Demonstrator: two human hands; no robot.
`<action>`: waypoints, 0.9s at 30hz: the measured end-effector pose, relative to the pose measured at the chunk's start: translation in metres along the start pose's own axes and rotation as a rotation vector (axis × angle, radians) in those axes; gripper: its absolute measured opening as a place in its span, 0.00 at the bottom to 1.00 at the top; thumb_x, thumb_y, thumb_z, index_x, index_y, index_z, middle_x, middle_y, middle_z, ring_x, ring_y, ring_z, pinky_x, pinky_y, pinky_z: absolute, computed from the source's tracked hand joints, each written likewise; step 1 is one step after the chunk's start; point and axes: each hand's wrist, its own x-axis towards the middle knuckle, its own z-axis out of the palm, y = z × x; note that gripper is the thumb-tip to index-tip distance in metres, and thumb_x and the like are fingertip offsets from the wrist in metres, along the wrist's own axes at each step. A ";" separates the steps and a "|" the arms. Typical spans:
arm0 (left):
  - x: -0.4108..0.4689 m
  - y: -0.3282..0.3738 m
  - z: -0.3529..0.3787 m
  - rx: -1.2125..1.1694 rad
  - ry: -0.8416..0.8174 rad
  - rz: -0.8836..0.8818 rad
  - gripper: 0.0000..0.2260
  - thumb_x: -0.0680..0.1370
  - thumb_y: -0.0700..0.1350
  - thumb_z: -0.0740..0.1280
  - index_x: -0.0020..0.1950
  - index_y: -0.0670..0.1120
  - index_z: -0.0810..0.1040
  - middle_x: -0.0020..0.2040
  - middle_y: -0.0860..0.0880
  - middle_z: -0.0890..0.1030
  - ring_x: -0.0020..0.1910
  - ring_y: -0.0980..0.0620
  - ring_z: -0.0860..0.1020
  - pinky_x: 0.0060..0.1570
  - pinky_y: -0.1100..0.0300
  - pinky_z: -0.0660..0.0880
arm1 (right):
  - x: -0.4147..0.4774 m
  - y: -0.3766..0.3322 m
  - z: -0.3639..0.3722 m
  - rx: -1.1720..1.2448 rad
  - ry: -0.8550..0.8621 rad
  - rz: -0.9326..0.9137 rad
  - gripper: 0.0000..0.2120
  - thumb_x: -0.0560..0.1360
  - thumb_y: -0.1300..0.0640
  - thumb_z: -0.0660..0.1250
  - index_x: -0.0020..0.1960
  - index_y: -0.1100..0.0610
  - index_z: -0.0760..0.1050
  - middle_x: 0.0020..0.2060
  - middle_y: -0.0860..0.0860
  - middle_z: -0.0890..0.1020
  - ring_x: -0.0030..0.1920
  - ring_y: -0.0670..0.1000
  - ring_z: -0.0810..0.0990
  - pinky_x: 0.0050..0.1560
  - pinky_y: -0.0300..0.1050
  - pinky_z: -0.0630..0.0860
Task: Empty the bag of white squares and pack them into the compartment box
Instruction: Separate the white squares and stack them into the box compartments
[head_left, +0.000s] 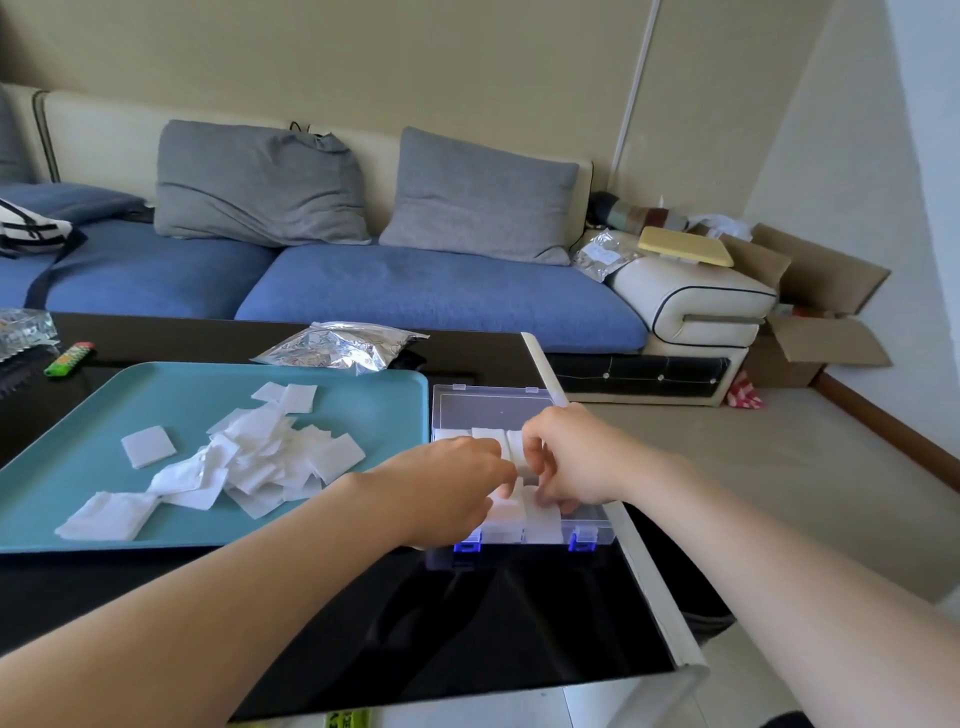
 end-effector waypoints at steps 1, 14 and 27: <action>0.000 0.000 0.000 0.001 -0.003 0.001 0.13 0.85 0.45 0.61 0.69 0.54 0.75 0.64 0.51 0.74 0.64 0.48 0.74 0.61 0.51 0.74 | 0.001 -0.001 0.002 -0.032 0.009 0.000 0.15 0.71 0.69 0.78 0.41 0.54 0.76 0.45 0.54 0.79 0.33 0.56 0.86 0.33 0.46 0.85; -0.001 -0.013 -0.011 -0.194 0.066 -0.043 0.11 0.82 0.44 0.64 0.62 0.52 0.80 0.58 0.55 0.83 0.58 0.53 0.79 0.61 0.54 0.76 | -0.006 -0.035 -0.002 -0.540 0.043 -0.081 0.10 0.76 0.65 0.71 0.46 0.53 0.71 0.49 0.55 0.78 0.38 0.55 0.74 0.41 0.48 0.74; -0.038 -0.103 -0.043 -0.008 0.013 -0.539 0.05 0.79 0.47 0.62 0.52 0.57 0.75 0.59 0.51 0.77 0.58 0.45 0.77 0.60 0.48 0.77 | 0.011 -0.100 -0.016 -0.513 0.189 -0.094 0.12 0.73 0.66 0.69 0.50 0.55 0.69 0.39 0.51 0.67 0.45 0.58 0.74 0.44 0.51 0.70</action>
